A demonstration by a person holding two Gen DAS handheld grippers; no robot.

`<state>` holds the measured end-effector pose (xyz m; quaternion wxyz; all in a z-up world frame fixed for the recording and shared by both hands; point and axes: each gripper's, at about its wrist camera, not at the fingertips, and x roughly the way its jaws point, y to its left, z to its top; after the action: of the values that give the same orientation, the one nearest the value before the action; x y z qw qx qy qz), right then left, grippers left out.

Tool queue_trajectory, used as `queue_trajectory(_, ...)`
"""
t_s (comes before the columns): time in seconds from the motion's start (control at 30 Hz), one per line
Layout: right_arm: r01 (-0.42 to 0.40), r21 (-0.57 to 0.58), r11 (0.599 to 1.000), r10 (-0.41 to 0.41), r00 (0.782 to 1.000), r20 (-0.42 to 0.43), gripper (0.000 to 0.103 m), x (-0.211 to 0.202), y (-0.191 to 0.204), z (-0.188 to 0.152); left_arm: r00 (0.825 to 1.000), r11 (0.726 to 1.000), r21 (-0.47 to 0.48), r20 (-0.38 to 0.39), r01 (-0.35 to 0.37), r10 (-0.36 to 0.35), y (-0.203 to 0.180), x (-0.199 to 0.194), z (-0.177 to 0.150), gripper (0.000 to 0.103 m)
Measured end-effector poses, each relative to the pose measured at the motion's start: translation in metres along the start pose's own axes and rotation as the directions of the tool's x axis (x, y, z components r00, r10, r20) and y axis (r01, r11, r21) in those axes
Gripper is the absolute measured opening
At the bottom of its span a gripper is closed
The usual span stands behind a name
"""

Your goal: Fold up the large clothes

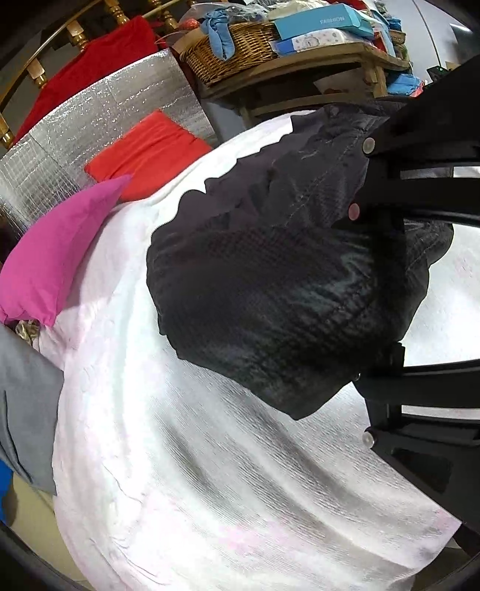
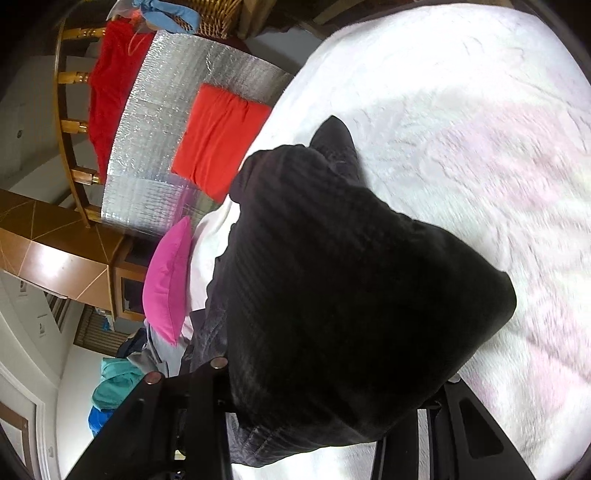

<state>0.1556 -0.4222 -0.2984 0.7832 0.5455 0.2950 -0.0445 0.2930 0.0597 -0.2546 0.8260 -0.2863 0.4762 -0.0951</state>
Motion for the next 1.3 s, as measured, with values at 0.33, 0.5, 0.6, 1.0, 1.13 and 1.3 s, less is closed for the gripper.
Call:
queue_trajectory(0.33,0.083,0.037,0.996,-0.081,0.995,-0.063,0.062,0.007,-0.010,0.006,0.981,0.969,0.164,-0.027,-0.183,0.190,-0.026,0.028,-0.004,0.065)
queue_trajectory(0.5,0.089,0.019,0.996,-0.087,0.994,-0.059,0.070,-0.030,-0.010,0.002,0.978,0.958,0.201,0.016,-0.205,0.206,-0.033,0.000,-0.004,0.065)
queue_trajectory(0.6,0.166,-0.092,0.982,-0.171,0.984,-0.046,0.071,-0.060,0.001,-0.001,0.955,0.910,0.294,0.149,-0.291,0.258,-0.051,-0.031,-0.014,0.065)
queue_trajectory(1.0,0.266,-0.567,0.780,-0.281,0.958,0.063,0.044,-0.049,0.088,-0.045,0.924,0.780,0.498,0.251,-0.379,0.289,-0.103,-0.015,-0.050,0.083)
queue_trajectory(1.13,0.344,-0.581,0.737,-0.414,0.910,0.014,0.045,0.001,0.064,-0.054,0.921,0.787,0.486,0.116,-0.380,0.373,-0.078,0.030,-0.049,0.083)
queue_trajectory(1.3,0.325,-0.592,0.737,-0.416,0.909,-0.019,0.044,0.003,0.063,-0.051,0.931,0.810,0.470,0.079,-0.351,0.357,-0.076,0.029,-0.042,0.083)
